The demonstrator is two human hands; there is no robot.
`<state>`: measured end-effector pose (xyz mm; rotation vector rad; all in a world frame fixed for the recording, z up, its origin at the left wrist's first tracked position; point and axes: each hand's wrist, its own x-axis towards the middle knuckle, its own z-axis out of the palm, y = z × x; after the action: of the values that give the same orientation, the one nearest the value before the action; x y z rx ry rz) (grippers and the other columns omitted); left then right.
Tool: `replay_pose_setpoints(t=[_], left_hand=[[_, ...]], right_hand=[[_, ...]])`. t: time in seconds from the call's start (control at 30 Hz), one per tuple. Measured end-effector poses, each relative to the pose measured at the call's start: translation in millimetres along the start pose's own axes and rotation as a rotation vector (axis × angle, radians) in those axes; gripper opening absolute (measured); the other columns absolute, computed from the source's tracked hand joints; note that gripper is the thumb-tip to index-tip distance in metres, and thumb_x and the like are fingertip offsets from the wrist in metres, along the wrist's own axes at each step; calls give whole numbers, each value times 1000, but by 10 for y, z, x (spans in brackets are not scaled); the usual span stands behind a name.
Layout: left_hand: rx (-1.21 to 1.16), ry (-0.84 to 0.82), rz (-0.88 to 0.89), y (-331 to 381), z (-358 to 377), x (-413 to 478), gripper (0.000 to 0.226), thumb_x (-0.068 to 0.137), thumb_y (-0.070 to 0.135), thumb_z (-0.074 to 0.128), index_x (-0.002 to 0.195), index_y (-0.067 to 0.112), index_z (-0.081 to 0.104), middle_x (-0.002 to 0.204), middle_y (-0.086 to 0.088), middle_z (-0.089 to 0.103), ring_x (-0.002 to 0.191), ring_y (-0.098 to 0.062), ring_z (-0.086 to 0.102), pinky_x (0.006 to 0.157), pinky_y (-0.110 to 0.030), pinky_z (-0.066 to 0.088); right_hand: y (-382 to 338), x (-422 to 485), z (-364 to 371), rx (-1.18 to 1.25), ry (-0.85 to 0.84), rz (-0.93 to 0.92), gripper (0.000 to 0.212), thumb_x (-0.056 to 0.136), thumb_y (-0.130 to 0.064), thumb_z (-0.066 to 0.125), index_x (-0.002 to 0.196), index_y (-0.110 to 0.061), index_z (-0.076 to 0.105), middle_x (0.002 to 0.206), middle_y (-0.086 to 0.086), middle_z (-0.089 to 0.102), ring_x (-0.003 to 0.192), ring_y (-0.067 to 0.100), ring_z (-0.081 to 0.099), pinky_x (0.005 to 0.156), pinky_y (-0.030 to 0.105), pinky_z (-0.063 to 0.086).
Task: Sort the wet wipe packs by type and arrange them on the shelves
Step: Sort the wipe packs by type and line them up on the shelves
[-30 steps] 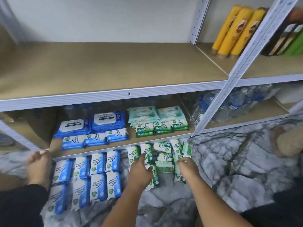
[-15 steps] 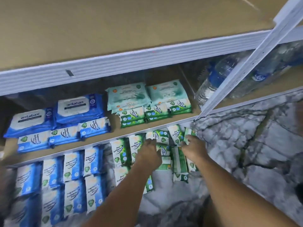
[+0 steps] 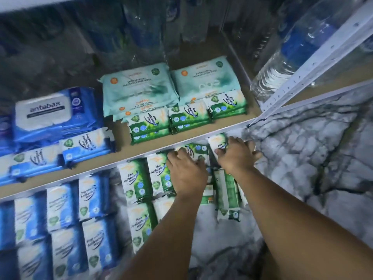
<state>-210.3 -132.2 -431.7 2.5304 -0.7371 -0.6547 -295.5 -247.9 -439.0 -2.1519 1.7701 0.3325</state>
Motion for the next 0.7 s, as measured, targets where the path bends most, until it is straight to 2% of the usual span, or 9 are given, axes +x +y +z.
replay_pose_setpoints(t=[0.1, 0.2, 0.33, 0.4, 0.53, 0.6, 0.7], left_hand=[[-141, -44, -160, 121, -1, 29, 80, 89, 45, 69, 146, 3, 31, 147, -21, 28, 130, -39, 39, 112, -45, 36], [-151, -69, -281, 242, 96, 123, 94, 86, 53, 70, 149, 0, 24, 149, -23, 27, 134, -40, 36, 116, -46, 31], [-241, 8, -422, 362, 219, 186, 91, 83, 46, 77, 145, 4, 26, 143, -19, 31, 129, -36, 37, 113, -43, 35], [-242, 21, -463, 386, 271, 207, 96, 80, 45, 80, 146, 4, 24, 143, -19, 33, 128, -34, 36, 112, -41, 35], [-195, 0, -466, 396, 294, 245, 102, 72, 49, 85, 146, 4, 31, 144, -17, 35, 130, -33, 35, 111, -39, 31], [-166, -20, -420, 371, 266, 210, 99, 72, 49, 86, 144, 4, 36, 143, -15, 37, 129, -33, 34, 109, -39, 32], [-130, -20, -284, 333, 209, 97, 77, 80, 43, 81, 139, 10, 45, 139, -14, 46, 125, -32, 36, 105, -40, 33]], right_hand=[[4, -27, -32, -32, -35, 36, 35, 83, -46, 67, 109, -24, 57, 121, -1, 56, 123, 28, 35, 79, 43, 21], [73, -78, -36, 16, -24, 87, 32, 81, -46, 69, 102, -23, 61, 120, -2, 58, 121, 28, 35, 77, 41, 18], [187, -124, -32, 104, 6, 99, 50, 80, -46, 70, 126, -30, 58, 134, -6, 56, 127, 28, 33, 79, 42, 16], [226, -132, -22, 127, 16, 106, 58, 79, -48, 70, 133, -34, 55, 138, -7, 55, 128, 28, 32, 81, 42, 16], [248, -116, -10, 153, -3, 139, 61, 79, -49, 71, 136, -36, 53, 131, -5, 61, 131, 27, 31, 80, 42, 16], [246, -115, -38, 190, -8, 167, 60, 81, -45, 73, 136, -34, 53, 126, -2, 63, 132, 27, 32, 85, 42, 20], [294, -157, -62, 289, 92, 161, 51, 82, -30, 75, 131, -25, 61, 117, 7, 66, 128, 31, 43, 97, 42, 31]])
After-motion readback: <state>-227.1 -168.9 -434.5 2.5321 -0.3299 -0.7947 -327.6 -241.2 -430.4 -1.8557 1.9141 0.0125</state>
